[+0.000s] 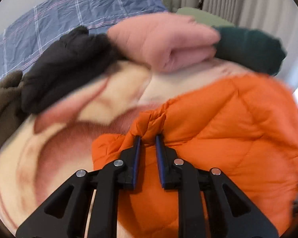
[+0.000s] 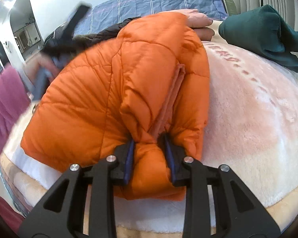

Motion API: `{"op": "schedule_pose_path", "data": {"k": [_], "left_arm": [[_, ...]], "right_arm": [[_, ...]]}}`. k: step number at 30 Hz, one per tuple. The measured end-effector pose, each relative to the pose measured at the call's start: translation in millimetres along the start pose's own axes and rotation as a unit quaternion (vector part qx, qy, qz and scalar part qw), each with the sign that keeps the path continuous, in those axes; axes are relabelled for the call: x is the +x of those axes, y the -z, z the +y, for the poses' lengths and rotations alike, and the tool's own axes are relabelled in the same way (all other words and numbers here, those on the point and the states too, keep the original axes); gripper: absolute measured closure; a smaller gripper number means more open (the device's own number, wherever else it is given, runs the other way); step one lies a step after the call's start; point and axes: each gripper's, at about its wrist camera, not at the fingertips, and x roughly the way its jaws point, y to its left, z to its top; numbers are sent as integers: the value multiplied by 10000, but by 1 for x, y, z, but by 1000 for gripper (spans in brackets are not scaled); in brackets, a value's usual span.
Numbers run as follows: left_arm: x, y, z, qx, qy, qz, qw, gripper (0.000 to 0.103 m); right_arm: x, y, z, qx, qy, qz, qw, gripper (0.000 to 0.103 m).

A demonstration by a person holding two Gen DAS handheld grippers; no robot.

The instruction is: Fold large clothes

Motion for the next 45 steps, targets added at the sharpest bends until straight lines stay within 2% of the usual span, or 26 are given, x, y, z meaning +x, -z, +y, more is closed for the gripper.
{"op": "schedule_pose_path", "data": {"k": [2, 5, 9, 13, 15, 16, 17, 18, 20, 22, 23, 24, 27, 33, 35, 36, 40, 42, 45], "left_arm": [[8, 1, -12, 106, -275, -72, 9995, 88], [14, -1, -21, 315, -446, 22, 9985, 90], [9, -4, -16, 382, -386, 102, 9985, 91], [-18, -11, -19, 332, -271, -103, 9990, 90], [-44, -19, -26, 148, 264, -435, 9986, 90], [-59, -24, -33, 78, 753, -627, 9952, 90], [-69, -27, -42, 111, 1086, -749, 9912, 89], [-78, -30, -56, 270, 1347, -850, 9869, 89], [-80, -33, -89, 819, 1558, -791, 9812, 84], [-58, -30, -120, 1328, 1389, -403, 9805, 78], [-34, -26, -132, 1469, 1232, -74, 9814, 77], [-16, -25, -135, 1419, 1174, 112, 9828, 77], [6, -29, -131, 1104, 1288, 334, 9849, 78], [7, -20, -136, 1259, 995, 192, 9869, 78], [6, -18, -139, 1292, 917, 155, 9872, 78], [6, -19, -140, 1306, 887, 144, 9873, 78], [4, -20, -137, 1235, 972, 163, 9874, 78], [4, -20, -133, 1143, 1076, 177, 9874, 79], [4, -20, -130, 1064, 1155, 172, 9874, 79]], "right_arm": [[2, 0, 0, -4, 43, 21, 10000, 74], [3, 0, -1, 1, 36, 38, 10000, 74], [2, 2, 2, 2, 58, 19, 10000, 74], [0, 6, 7, -82, 152, -27, 9998, 73], [0, 5, 7, -72, 158, -27, 9998, 73], [0, 5, 7, -55, 150, -16, 9999, 73], [0, 4, 6, -44, 145, -2, 9999, 73], [0, 3, 6, -41, 141, 10, 9999, 73], [0, 3, 6, -43, 127, 11, 9999, 73], [0, 4, 4, -15, 108, -4, 9999, 73], [0, 5, 3, 21, 111, -16, 9999, 73], [-1, 5, 1, 71, 120, -40, 9999, 73], [-2, 6, -2, 137, 116, -69, 9998, 73], [-9, 3, 0, -70, 140, 85, 9998, 72], [-22, -5, -2, -144, 246, 208, 9994, 68], [-31, -10, -3, -146, 305, 166, 9993, 64], [-67, -30, -2, -330, 451, -495, 9972, 64], [-75, -43, -2, -319, 365, -833, 9953, 76], [-63, -56, -6, -107, -310, -1016, 9943, 87]]}}
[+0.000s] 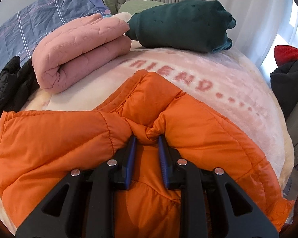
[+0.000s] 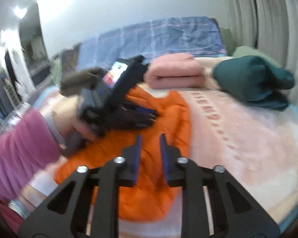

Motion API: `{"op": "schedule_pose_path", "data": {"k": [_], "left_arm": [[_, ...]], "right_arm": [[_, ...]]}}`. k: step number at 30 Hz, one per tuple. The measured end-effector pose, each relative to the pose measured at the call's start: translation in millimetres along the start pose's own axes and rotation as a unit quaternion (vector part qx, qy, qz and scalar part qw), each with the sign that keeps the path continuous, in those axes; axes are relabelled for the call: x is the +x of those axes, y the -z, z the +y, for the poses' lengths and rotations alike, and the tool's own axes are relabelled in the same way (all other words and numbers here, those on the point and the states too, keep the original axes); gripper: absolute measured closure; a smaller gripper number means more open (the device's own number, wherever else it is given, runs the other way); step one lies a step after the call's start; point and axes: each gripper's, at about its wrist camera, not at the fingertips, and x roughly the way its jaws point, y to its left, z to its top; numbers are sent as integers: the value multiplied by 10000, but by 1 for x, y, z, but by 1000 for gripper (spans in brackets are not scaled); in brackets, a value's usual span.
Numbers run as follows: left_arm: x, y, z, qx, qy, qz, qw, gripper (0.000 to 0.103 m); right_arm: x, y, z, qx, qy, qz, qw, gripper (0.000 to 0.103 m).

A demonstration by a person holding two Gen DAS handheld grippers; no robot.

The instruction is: Fold large clothes

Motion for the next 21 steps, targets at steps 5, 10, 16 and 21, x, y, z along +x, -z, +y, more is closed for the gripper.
{"op": "schedule_pose_path", "data": {"k": [5, 10, 16, 21], "left_arm": [[1, -1, 8, -186, 231, -15, 9996, 79], [2, 0, 11, -289, 389, -71, 9988, 79], [-66, 17, 7, -671, 238, -741, 9947, 68], [-155, 86, -22, -479, 218, -1413, 9886, 49]], "right_arm": [[75, 27, -10, 92, 242, 748, 9969, 90], [82, 27, -19, 581, 153, 880, 9943, 90], [80, 29, -16, 375, 195, 910, 9950, 90], [81, 33, -31, 677, -196, 895, 9935, 90]]}}
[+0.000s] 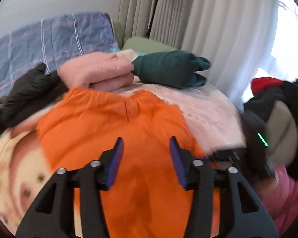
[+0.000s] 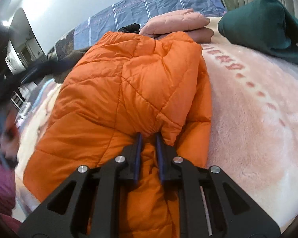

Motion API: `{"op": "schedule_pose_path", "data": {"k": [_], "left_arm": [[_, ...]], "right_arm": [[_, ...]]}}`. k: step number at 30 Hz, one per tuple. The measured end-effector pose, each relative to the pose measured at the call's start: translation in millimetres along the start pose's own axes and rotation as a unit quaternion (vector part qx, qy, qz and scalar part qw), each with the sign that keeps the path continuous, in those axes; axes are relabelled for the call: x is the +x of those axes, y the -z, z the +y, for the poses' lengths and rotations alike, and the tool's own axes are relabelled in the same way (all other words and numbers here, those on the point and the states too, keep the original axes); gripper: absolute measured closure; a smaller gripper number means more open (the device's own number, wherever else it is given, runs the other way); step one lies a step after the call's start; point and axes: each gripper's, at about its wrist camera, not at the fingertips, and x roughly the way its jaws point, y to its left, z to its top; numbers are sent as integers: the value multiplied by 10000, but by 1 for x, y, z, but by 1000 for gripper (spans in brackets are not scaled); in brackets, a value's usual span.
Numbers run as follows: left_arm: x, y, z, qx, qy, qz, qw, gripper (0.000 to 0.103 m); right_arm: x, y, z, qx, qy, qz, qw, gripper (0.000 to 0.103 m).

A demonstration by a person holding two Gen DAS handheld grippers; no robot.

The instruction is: Fold large clothes

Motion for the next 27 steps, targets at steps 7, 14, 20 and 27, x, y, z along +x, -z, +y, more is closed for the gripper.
{"op": "schedule_pose_path", "data": {"k": [7, 14, 20, 27], "left_arm": [[-66, 100, -49, 339, -77, 109, 9993, 38], [-18, 132, -69, 583, -1056, 527, 9913, 33], [-17, 125, -41, -241, -1581, 259, 9868, 33], [-32, 159, -3, -968, -1681, 560, 9794, 33]], "right_arm": [[2, -2, -12, 279, -363, 49, 9989, 90], [-1, 5, 4, -1, 97, -86, 9999, 89], [-1, 8, 12, -134, 348, -174, 9992, 89], [1, 15, 24, -452, 566, -241, 9971, 89]]}}
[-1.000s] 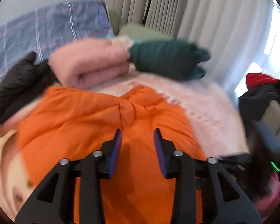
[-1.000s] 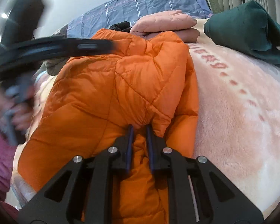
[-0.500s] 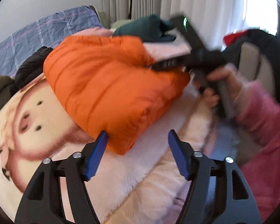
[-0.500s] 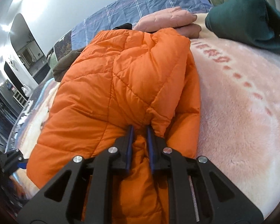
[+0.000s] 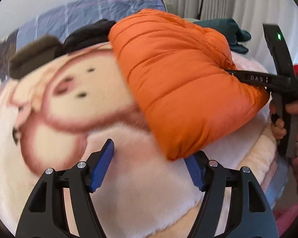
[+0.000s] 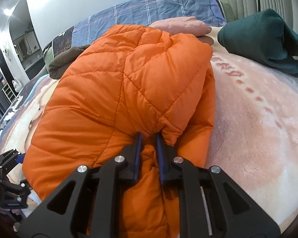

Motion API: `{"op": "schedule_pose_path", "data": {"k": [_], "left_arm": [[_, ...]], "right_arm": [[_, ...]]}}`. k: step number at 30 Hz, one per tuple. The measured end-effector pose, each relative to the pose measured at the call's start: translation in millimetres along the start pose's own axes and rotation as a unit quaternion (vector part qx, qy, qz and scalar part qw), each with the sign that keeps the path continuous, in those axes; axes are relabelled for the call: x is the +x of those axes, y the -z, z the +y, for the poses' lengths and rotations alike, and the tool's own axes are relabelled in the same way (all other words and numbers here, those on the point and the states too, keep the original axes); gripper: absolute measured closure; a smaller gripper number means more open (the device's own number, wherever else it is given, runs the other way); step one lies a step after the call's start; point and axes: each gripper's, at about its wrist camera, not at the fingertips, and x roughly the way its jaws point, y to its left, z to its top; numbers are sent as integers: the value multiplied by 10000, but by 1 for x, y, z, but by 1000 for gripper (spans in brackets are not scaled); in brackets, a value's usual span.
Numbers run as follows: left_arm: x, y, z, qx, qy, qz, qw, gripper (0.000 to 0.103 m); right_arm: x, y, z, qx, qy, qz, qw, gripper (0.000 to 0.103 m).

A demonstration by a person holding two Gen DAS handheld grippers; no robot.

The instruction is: Fold large clothes

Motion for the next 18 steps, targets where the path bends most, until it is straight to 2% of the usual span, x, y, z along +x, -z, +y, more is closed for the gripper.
{"op": "schedule_pose_path", "data": {"k": [1, 2, 3, 4, 5, 7, 10, 12, 13, 15, 16, 17, 18], "left_arm": [[-3, 1, 2, -15, 28, 47, 10000, 35], [-6, 2, 4, 7, 109, 75, 9999, 44], [-12, 3, 4, 18, 294, 86, 9995, 51], [-21, 4, 6, -12, 513, 69, 9987, 67], [-33, 1, 12, -118, 827, -8, 9965, 74], [-51, -12, 19, -270, 1151, -255, 9927, 81], [-69, -45, 21, -126, 1076, -877, 9902, 81], [-59, -69, 13, 107, 1056, -1128, 9879, 81], [-49, -78, 11, 172, 1154, -1132, 9867, 81], [-8, -92, 1, 343, 1257, -751, 9886, 81], [17, -90, -6, 493, 1070, -389, 9923, 80], [43, -84, -13, 687, 826, -260, 9939, 80], [54, -80, -16, 817, 727, -351, 9934, 80]], "right_arm": [[-1, 0, 2, -22, 59, -3, 10000, 89], [-1, 0, 4, -37, 101, -4, 9999, 89], [-2, 0, 5, -65, 138, -10, 9999, 89], [-1, -1, 5, -86, 151, -18, 9998, 88], [-2, 0, 5, -92, 146, -27, 9998, 88], [-2, 1, 6, -76, 114, -61, 9999, 87], [-3, 2, 5, 13, 64, -76, 10000, 87], [-3, 3, 5, 19, 70, -85, 9999, 87], [-4, 3, 5, 16, 76, -88, 9999, 87], [-4, 4, 5, 21, 77, -91, 9999, 87], [-4, 3, 5, 22, 68, -95, 9999, 87], [-5, 4, 3, 33, 59, -110, 9999, 87], [-5, 4, 2, 48, 75, -121, 9999, 87]]}}
